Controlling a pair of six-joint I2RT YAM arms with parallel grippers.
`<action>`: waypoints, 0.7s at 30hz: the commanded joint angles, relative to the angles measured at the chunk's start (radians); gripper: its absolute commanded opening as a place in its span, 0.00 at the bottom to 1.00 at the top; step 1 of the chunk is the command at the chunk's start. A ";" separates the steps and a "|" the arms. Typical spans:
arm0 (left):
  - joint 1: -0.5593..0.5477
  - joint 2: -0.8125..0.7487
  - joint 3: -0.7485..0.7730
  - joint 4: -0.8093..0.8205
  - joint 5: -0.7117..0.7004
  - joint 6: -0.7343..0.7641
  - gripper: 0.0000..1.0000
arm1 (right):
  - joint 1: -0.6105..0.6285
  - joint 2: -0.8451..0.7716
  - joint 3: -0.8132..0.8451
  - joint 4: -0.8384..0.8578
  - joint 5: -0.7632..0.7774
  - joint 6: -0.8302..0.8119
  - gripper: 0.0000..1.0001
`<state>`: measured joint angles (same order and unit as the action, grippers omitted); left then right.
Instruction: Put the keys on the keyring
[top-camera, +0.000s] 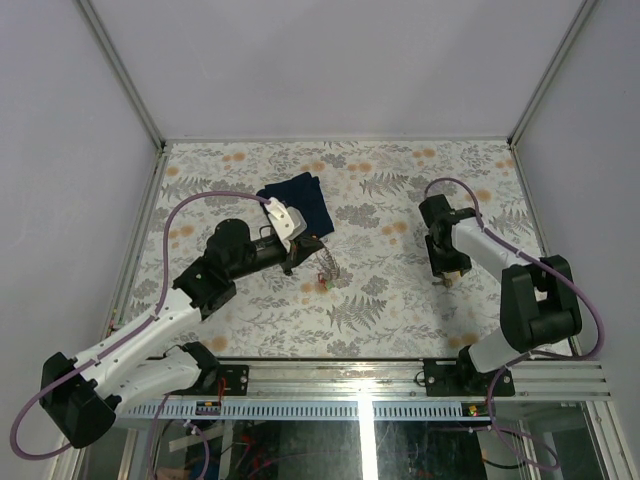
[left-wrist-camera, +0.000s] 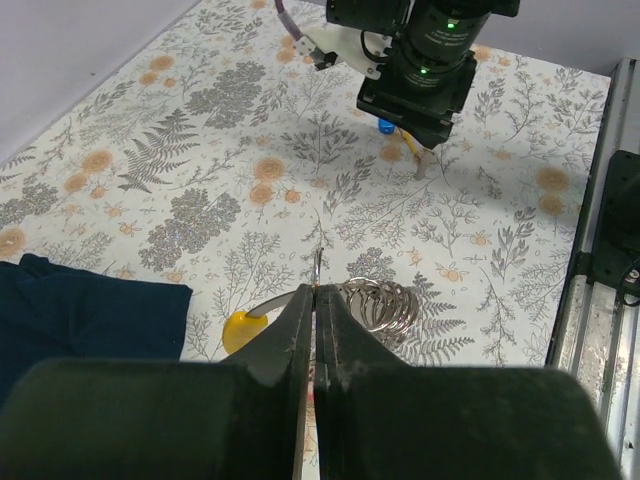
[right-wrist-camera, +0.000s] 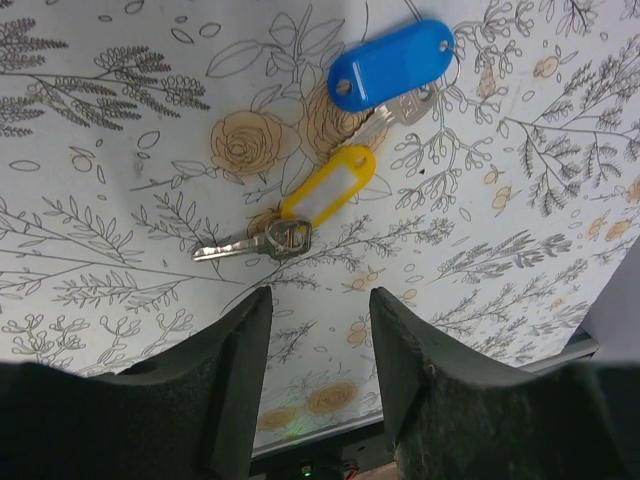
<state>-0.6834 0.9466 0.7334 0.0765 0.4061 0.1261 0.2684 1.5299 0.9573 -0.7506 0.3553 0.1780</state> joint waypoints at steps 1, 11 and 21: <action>0.013 0.003 -0.005 0.110 0.039 -0.018 0.00 | 0.006 0.059 0.056 0.001 0.055 -0.046 0.49; 0.027 0.004 -0.006 0.118 0.054 -0.020 0.00 | 0.006 0.128 0.088 0.024 -0.019 -0.106 0.45; 0.036 0.007 -0.007 0.121 0.069 -0.022 0.00 | 0.006 0.218 0.107 0.013 -0.049 -0.126 0.43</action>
<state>-0.6590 0.9550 0.7322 0.0998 0.4511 0.1154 0.2684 1.7206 1.0222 -0.7212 0.3267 0.0769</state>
